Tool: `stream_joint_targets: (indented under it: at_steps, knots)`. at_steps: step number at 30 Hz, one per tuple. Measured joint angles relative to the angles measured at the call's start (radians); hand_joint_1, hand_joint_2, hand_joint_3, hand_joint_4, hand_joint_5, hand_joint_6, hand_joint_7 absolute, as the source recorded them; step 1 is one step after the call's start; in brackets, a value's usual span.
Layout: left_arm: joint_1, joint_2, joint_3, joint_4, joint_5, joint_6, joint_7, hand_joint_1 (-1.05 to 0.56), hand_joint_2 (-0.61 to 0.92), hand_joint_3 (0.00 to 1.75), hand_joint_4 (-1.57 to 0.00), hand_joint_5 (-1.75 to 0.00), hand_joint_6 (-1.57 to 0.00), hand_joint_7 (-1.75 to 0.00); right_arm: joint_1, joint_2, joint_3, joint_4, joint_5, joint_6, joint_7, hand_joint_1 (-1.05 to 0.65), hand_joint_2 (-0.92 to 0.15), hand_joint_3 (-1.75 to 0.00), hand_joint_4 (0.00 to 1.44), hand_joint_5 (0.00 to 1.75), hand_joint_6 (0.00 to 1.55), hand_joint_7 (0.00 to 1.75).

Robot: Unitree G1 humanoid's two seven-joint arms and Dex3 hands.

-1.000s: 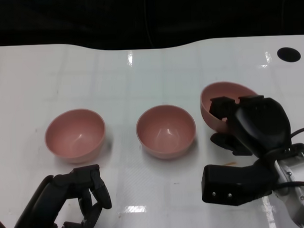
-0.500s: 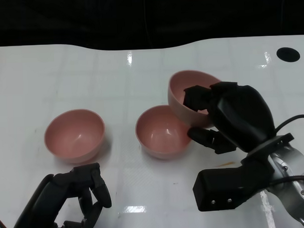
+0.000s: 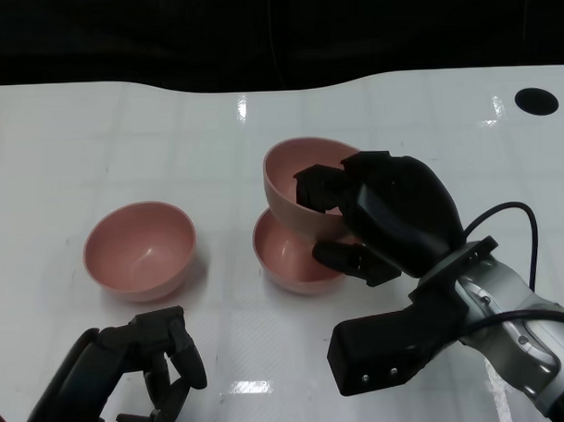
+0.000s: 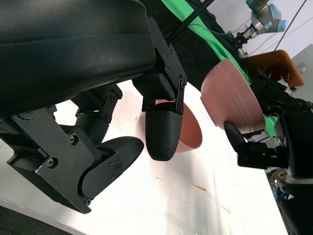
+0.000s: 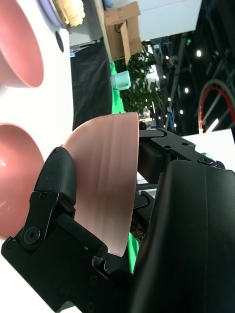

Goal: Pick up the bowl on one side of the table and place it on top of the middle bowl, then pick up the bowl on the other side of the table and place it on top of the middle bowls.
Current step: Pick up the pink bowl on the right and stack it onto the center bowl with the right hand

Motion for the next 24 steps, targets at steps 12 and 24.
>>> stream_joint_targets:
  at_steps: [12, 24]
  knots:
    - [-0.016, -0.006, -0.009, -0.002, 0.020, 0.014, 0.003, -0.15, 0.46, 1.29, -0.81, -1.75, -0.72, -1.56, -0.111, -0.039, 0.078, 0.187, -0.112, -0.049, -0.051, -0.28, -0.54, -0.85, 0.94, 1.75, 0.85, 1.29]
    - [-0.016, -0.023, -0.015, -0.035, 0.038, 0.041, 0.006, -0.14, 0.44, 1.32, -0.81, -1.75, -0.74, -1.53, -0.170, -0.033, 0.132, 0.307, -0.107, -0.096, -0.044, -0.37, -0.77, -0.41, 0.82, 1.29, 0.89, 0.57]
